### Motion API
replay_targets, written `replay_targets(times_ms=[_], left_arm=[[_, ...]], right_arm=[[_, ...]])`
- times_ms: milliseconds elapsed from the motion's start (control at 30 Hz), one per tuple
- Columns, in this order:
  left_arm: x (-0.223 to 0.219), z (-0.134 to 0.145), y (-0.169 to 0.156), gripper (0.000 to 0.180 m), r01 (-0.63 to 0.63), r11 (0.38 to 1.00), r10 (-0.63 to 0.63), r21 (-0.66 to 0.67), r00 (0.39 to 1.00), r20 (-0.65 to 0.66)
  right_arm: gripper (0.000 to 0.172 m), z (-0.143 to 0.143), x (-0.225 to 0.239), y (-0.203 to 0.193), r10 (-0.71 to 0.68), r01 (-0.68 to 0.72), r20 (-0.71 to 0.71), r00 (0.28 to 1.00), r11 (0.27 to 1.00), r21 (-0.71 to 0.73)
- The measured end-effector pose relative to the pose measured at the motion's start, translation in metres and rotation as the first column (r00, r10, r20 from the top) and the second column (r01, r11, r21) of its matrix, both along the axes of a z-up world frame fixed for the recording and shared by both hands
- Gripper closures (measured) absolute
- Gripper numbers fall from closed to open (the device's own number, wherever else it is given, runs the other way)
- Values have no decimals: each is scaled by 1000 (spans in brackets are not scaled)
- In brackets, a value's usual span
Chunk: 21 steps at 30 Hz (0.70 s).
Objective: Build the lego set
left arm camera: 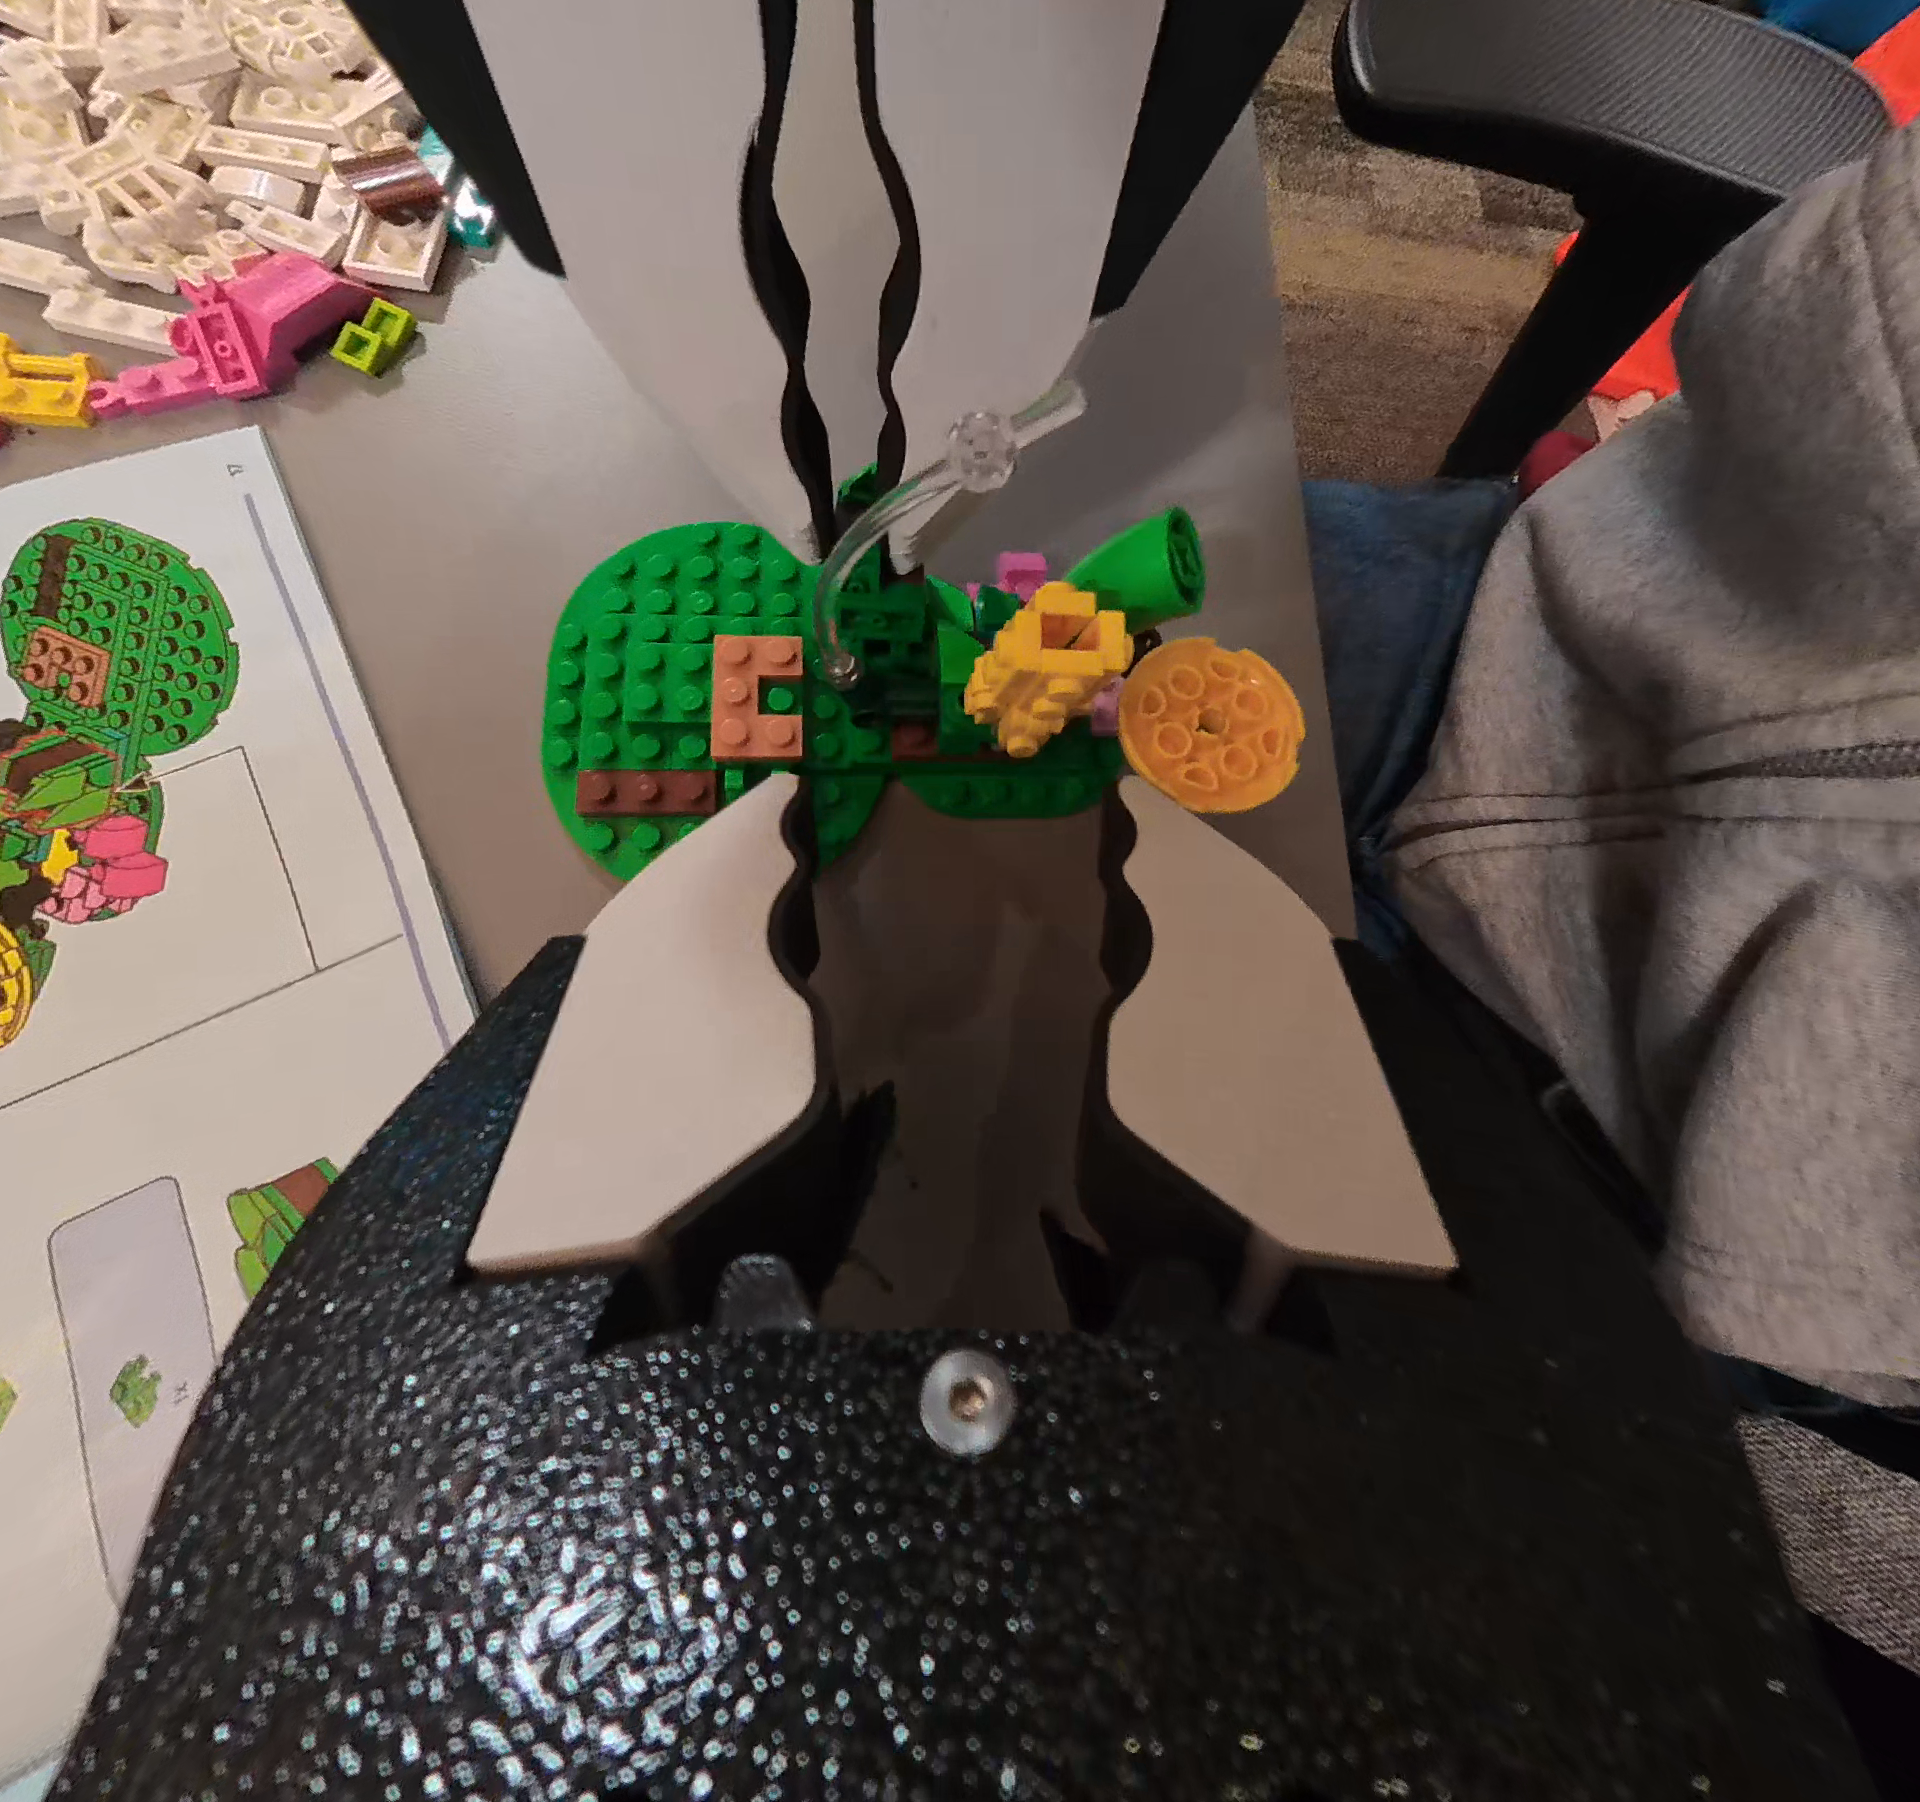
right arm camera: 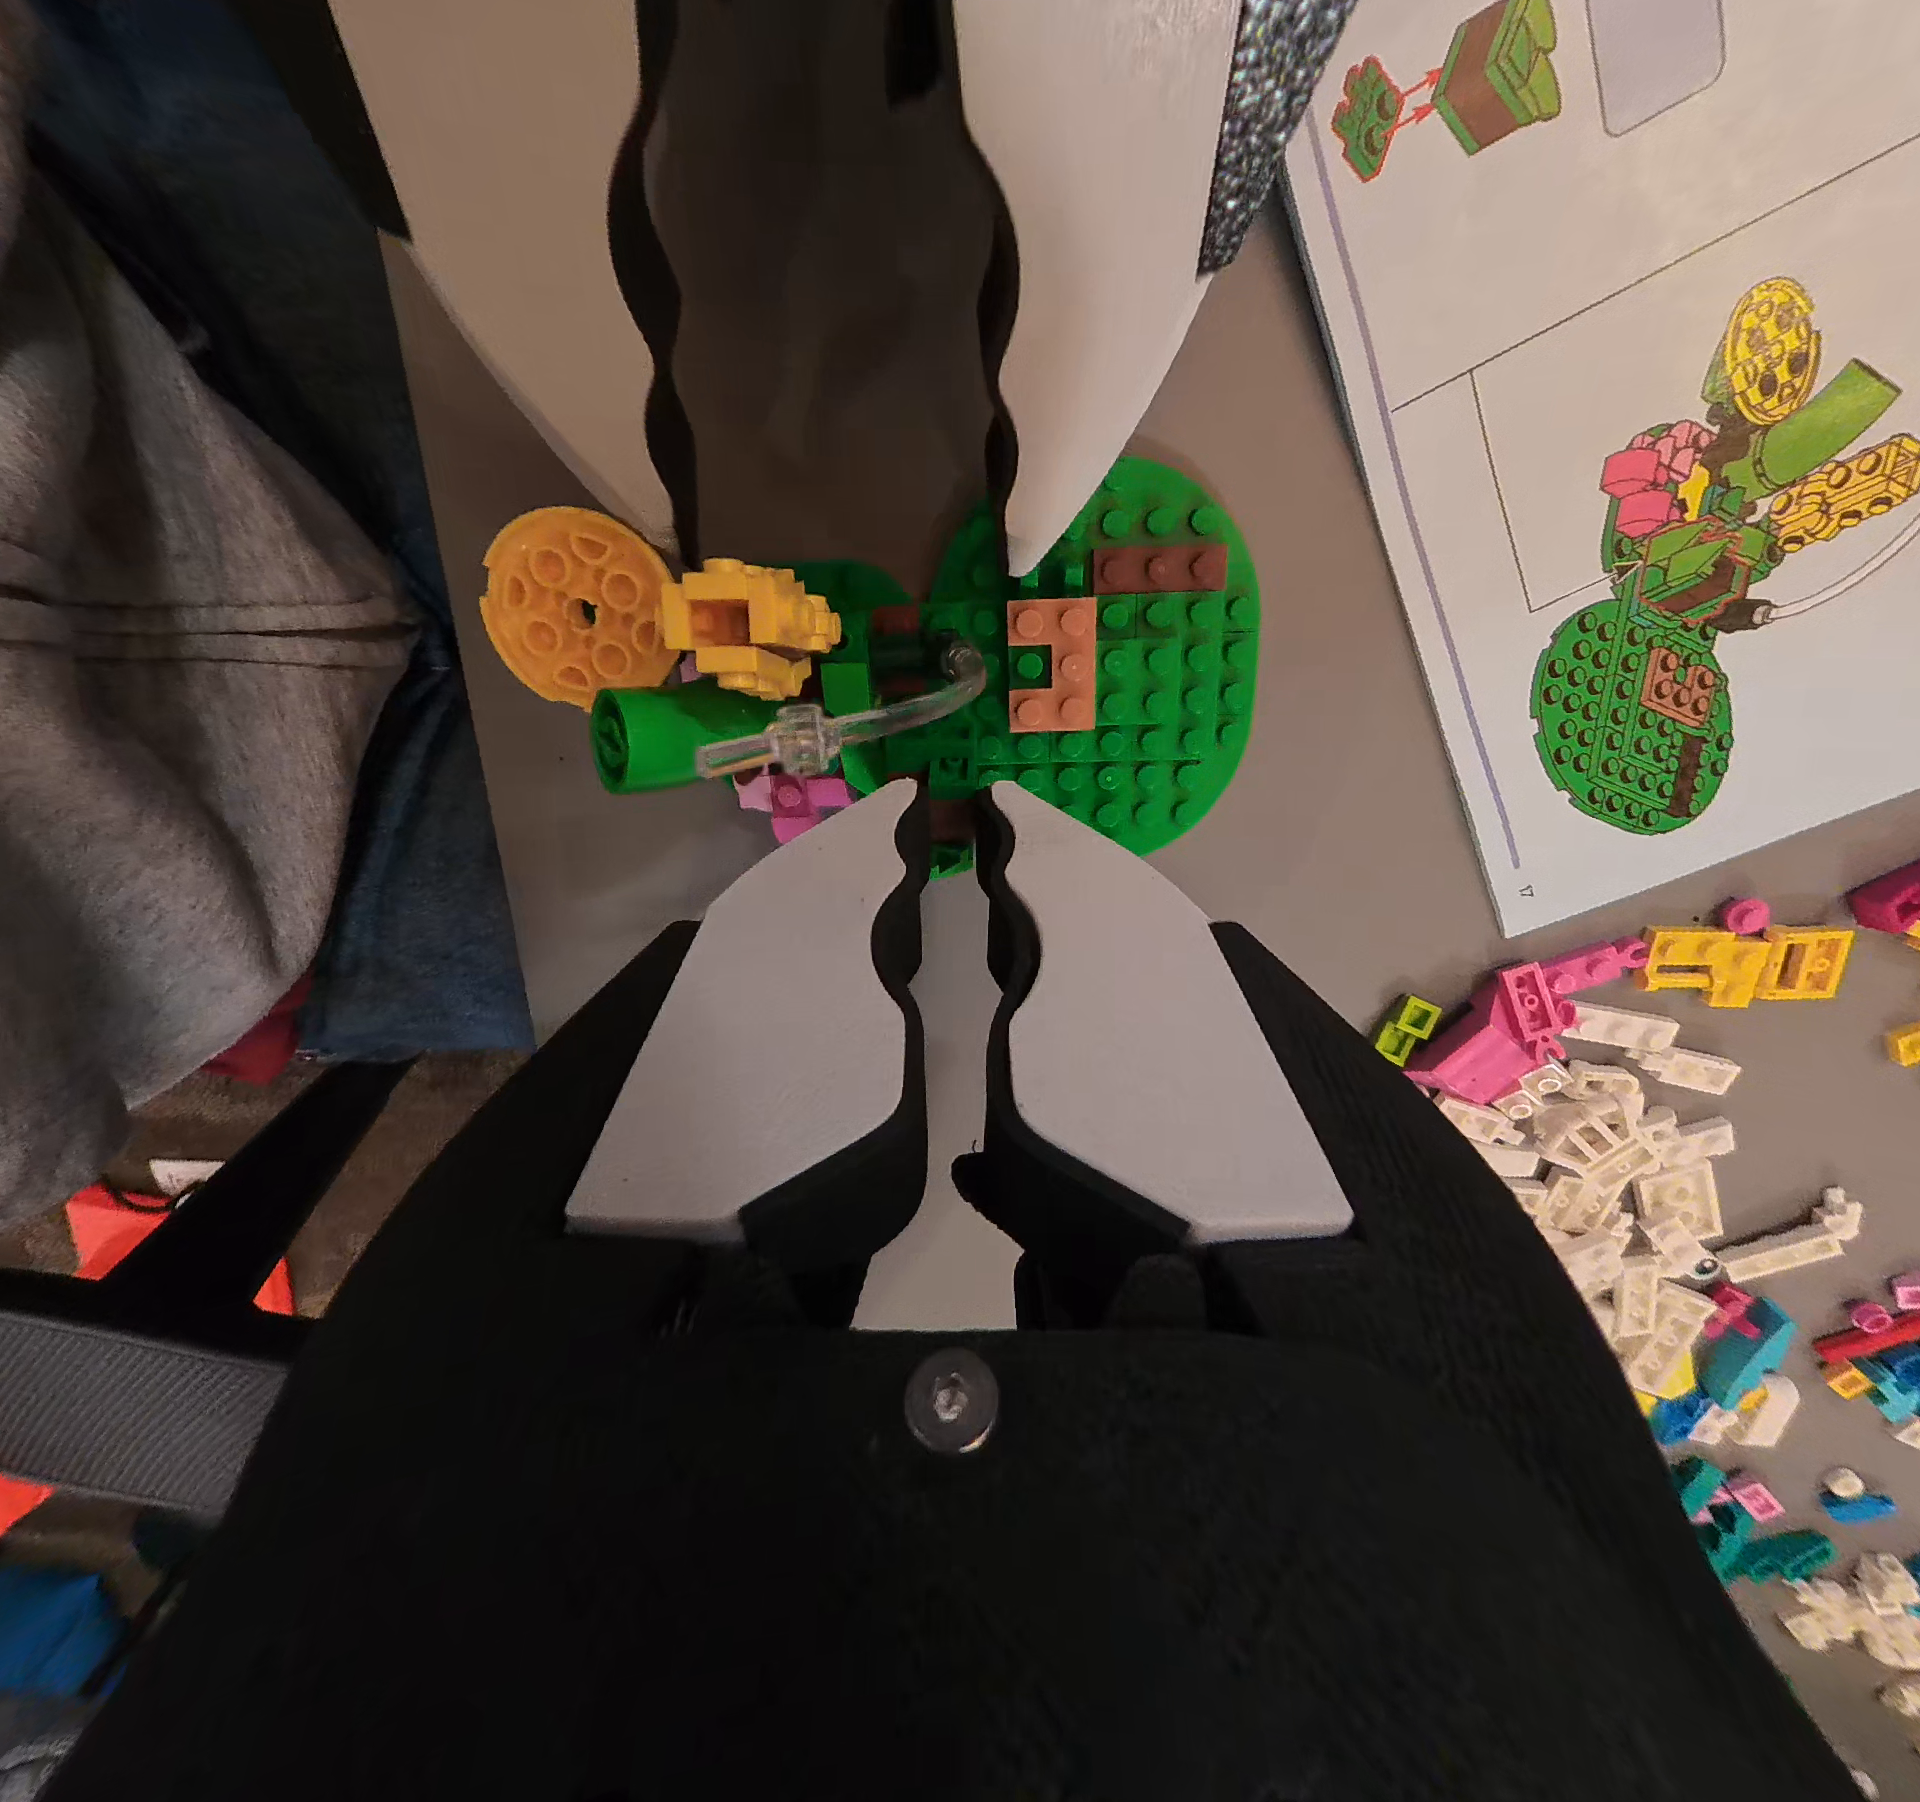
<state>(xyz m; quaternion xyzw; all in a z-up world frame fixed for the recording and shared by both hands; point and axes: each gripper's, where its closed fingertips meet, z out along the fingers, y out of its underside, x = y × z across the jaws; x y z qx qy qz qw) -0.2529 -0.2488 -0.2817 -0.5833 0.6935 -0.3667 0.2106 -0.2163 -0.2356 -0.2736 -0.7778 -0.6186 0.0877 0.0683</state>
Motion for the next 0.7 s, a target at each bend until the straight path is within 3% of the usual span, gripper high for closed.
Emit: replay_targets(times_ms=[267, 700], left_arm=[[6, -3, -4, 138, -38, 998, 37, -48, 999, -11], [8, -6, 0, 146, -81, 997, 81, -11, 997, -7]], right_arm=[[166, 0, 0, -2, -11, 11, 17, 1000, 999, -36], [166, 1, -6, -2, -22, 22, -22, 1000, 1000, -16]])
